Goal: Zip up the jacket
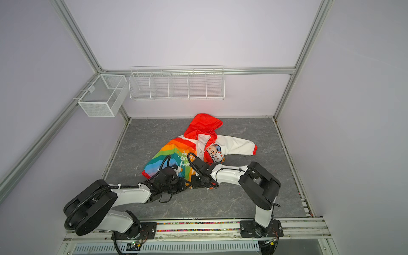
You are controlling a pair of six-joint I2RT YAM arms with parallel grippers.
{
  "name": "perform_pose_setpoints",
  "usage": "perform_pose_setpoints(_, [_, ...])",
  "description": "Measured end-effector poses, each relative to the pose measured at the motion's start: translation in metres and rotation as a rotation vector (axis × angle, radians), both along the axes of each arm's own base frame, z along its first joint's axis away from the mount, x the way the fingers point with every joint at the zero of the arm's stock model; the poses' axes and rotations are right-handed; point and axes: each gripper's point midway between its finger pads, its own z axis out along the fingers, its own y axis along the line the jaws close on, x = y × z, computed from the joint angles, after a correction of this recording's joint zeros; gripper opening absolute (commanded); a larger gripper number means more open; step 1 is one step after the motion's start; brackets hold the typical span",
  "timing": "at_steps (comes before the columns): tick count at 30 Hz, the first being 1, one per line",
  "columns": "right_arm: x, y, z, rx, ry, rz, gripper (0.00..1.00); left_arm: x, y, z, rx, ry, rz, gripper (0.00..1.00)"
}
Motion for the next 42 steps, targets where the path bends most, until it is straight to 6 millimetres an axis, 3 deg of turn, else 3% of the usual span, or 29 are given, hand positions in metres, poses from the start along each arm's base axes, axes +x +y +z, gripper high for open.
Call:
perform_pose_setpoints(6, [0.000, 0.000, 0.000, -0.001, 0.000, 0.000, 0.15, -0.004, -0.002, -0.003, -0.004, 0.019, -0.016, 0.01])
perform_pose_setpoints(11, [-0.001, -0.006, 0.004, -0.008, -0.003, -0.009, 0.23, -0.004, -0.004, -0.003, -0.016, 0.018, -0.026, 0.00])
perform_pose_setpoints(17, [0.006, -0.018, 0.048, 0.091, -0.038, -0.075, 0.43, 0.000, -0.011, 0.009, -0.069, -0.004, -0.021, 0.00])
perform_pose_setpoints(22, [0.011, -0.020, 0.085, 0.231, -0.048, -0.156, 0.60, 0.005, -0.018, 0.034, -0.157, -0.052, -0.011, 0.00])
perform_pose_setpoints(25, [0.014, -0.018, 0.096, 0.311, -0.035, -0.201, 0.65, 0.007, -0.020, 0.055, -0.211, -0.086, -0.005, 0.00])
perform_pose_setpoints(30, [0.021, -0.024, 0.088, 0.385, 0.038, -0.301, 0.67, 0.009, -0.019, 0.096, -0.294, -0.174, 0.003, 0.00])
perform_pose_setpoints(33, [0.025, -0.025, 0.084, 0.424, 0.073, -0.347, 0.66, 0.008, -0.015, 0.111, -0.313, -0.205, 0.015, 0.00])
perform_pose_setpoints(42, [0.035, -0.005, 0.095, 0.551, 0.110, -0.378, 0.53, 0.004, -0.010, 0.108, -0.299, -0.191, 0.024, 0.00])
